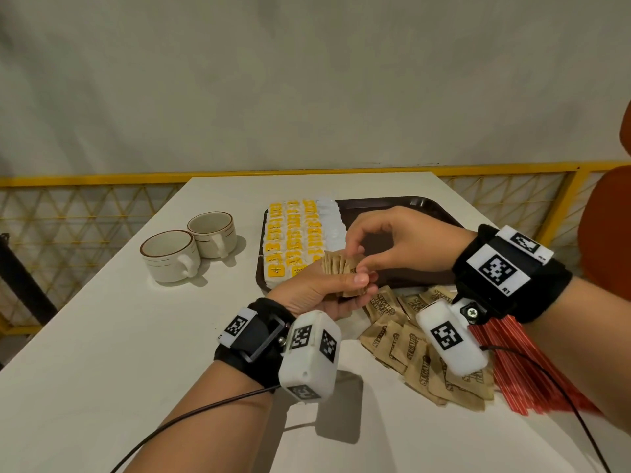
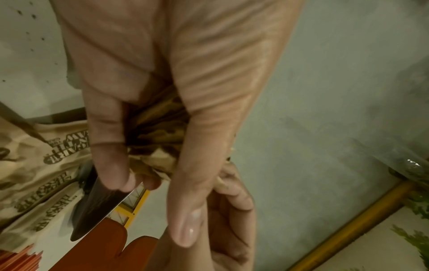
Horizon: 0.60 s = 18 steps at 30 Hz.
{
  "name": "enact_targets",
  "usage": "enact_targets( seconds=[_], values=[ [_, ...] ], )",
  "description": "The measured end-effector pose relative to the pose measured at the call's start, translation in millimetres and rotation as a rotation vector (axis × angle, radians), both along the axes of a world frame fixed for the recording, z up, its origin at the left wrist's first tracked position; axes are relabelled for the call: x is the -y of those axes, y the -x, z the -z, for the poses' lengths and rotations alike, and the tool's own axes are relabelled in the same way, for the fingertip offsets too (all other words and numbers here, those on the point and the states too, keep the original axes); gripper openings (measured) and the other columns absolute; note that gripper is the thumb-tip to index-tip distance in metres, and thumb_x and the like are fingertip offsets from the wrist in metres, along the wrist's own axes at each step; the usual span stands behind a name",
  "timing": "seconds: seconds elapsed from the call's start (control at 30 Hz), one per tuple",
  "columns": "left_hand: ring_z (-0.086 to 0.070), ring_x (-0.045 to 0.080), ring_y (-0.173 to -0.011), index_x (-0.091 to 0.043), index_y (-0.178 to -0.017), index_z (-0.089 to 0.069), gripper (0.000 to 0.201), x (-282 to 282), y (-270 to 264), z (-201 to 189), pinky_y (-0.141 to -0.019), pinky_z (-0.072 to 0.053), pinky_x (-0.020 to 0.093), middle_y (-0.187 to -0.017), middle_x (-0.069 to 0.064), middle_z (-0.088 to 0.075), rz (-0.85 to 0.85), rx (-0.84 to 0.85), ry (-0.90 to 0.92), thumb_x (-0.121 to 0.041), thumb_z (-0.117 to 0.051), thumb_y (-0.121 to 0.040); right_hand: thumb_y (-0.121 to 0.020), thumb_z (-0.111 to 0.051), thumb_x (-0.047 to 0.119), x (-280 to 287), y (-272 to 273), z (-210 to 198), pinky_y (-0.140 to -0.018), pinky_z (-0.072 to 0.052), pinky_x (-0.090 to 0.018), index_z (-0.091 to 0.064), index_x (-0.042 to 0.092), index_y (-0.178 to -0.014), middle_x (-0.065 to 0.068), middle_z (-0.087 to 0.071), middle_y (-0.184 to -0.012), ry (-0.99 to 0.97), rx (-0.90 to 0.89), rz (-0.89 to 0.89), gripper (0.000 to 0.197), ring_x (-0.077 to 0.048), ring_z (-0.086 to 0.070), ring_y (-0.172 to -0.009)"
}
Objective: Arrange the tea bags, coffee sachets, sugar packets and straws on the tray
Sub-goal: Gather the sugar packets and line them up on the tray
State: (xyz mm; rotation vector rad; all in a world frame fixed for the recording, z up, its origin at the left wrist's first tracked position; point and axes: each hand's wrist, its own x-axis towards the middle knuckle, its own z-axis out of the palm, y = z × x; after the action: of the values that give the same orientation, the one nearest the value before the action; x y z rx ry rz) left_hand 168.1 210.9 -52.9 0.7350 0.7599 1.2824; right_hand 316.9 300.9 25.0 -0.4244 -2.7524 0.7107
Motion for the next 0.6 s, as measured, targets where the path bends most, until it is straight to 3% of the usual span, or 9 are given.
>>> enact_targets(
  seconds=[0.13,0.23,0.4,0.6],
  values=[
    [-0.069,0.02,-0.076,-0.009,-0.09,-0.074,0.024,-1.4,1.2,0.6,-0.064,-0.058,0.025,-0.086,0.013,-0.068,0.018,-0.033,-0.002,0.0,-0.07,-0.068,-0.077,-0.078,0.013,0.9,0.7,3.4,-0.086,-0.05,-0.034,-0.067,0.02,-0.094,0.003,-0.064,-0.091,0.054,-0.014,-0.005,0.021,-0.01,-0.061,-0.086],
    [-0.069,0.019,-0.079,-0.004,-0.093,-0.073,0.038,-2.4,1.9,1.1,-0.066,-0.057,0.025,-0.088,0.013,-0.068,0.047,-0.081,0.004,-0.007,-0.083,-0.056,-0.076,-0.078,0.014,2.0,1.1,6.3,-0.083,-0.051,-0.035,-0.067,0.016,-0.103,-0.004,-0.065,-0.091,0.091,-0.013,0.001,0.029,-0.016,-0.061,-0.085],
    [-0.07,0.021,-0.081,-0.008,-0.09,-0.075,0.052,-1.5,1.1,0.4,-0.068,-0.058,0.026,-0.091,0.014,-0.07,0.072,-0.066,-0.001,-0.014,-0.094,-0.042,-0.075,-0.079,0.015,2.4,0.3,2.8,-0.081,-0.051,-0.043,-0.065,0.024,-0.092,-0.001,-0.064,-0.094,0.08,-0.003,0.008,0.024,-0.024,-0.062,-0.086],
    [-0.069,0.023,-0.078,-0.007,-0.092,-0.075,0.057,-1.1,0.0,-2.2,-0.064,-0.058,0.026,-0.089,0.015,-0.069,0.074,-0.009,-0.022,-0.019,-0.095,-0.04,-0.074,-0.08,0.018,0.0,1.0,-0.6,-0.08,-0.051,-0.04,-0.065,0.029,-0.084,0.005,-0.061,-0.091,0.082,0.011,-0.007,0.021,-0.023,-0.06,-0.085]
  ],
)
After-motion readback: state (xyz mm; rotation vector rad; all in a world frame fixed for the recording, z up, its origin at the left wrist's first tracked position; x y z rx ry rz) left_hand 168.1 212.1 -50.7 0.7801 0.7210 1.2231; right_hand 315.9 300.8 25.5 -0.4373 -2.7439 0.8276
